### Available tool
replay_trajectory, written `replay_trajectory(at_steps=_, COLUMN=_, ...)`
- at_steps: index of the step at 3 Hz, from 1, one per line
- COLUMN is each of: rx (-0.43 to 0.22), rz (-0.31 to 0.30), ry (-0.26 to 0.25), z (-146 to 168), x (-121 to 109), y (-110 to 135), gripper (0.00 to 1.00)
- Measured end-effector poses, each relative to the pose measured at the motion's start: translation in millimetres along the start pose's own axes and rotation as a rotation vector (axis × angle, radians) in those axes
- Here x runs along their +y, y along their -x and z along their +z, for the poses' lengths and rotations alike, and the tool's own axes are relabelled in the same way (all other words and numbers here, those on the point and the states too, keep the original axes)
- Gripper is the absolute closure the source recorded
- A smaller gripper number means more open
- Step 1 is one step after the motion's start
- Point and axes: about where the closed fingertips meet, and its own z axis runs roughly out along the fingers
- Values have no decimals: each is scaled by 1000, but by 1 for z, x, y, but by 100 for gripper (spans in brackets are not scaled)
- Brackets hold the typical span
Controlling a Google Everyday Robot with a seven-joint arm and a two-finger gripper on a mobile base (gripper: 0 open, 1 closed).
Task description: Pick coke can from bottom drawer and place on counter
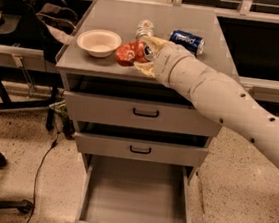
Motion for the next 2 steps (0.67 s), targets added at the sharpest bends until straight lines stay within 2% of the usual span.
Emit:
replay_trajectory(at_steps=1, rx=25, rz=-2, ry=-34, z=8, x=-12, y=-15, gripper=100)
replay_trajectory(at_steps=2, rx=63, rz=-24, ry=-75, z=18, x=-36, y=-36, gripper=100)
